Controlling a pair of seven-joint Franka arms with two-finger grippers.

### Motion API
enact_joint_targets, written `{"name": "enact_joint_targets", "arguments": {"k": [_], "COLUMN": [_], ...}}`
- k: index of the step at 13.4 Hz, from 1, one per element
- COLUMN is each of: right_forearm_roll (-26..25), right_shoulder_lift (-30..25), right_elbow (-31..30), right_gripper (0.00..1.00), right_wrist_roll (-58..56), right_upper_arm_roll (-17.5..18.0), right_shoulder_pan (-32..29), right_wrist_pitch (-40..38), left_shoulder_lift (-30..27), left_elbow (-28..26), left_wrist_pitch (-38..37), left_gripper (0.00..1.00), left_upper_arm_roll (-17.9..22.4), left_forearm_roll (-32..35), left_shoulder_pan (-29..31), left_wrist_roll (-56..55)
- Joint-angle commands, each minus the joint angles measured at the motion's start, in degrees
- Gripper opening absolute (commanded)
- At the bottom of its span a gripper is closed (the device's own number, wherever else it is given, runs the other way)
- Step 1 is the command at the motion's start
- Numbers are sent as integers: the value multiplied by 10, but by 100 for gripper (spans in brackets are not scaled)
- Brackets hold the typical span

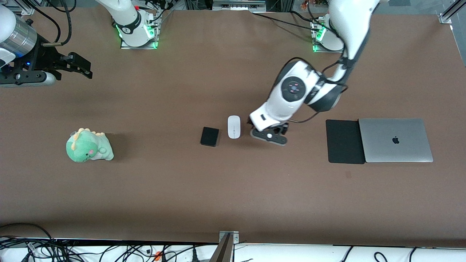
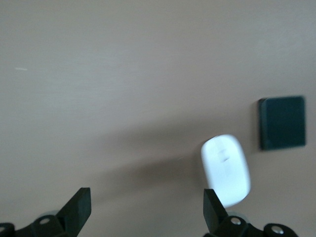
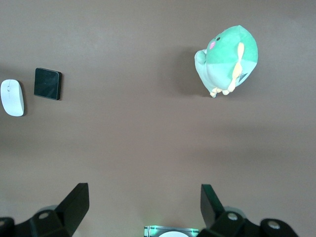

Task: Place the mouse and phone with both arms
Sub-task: 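Lower the left gripper and close it on the white mouse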

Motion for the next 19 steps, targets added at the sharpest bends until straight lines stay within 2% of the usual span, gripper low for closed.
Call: {"name": "enact_joint_targets", "arguments": {"k": [1, 5, 7, 11, 19], "right_forearm_roll": [-3, -2, -2, -2, -1], "right_shoulder_lift": [5, 8, 8, 8, 9], "right_elbow": [10, 9, 9, 9, 6], "right_gripper": [100, 100, 100, 100, 100], "right_wrist_roll": [-6, -6, -6, -5, 5], "right_upper_arm_roll": [7, 7, 7, 7, 9], "right_shoulder_pan": [-8, -8, -8, -8, -6], "right_wrist_pitch": [-2, -5, -5, -4, -9], "left_shoulder_lift": [55, 92, 103, 120, 141], "left_elbow": [27, 50, 54, 62, 65], "left_wrist_pitch": [62, 91, 92, 92, 106], "left_gripper": [100, 100, 100, 100, 100], "left_upper_arm_roll": [14, 15, 16, 32, 58], "left_forearm_roll": [28, 111, 133, 159, 161], "left_shoulder_pan": [-45, -82, -91, -114, -150], "left_wrist_roll": [-72, -194, -216, -252, -281]}}
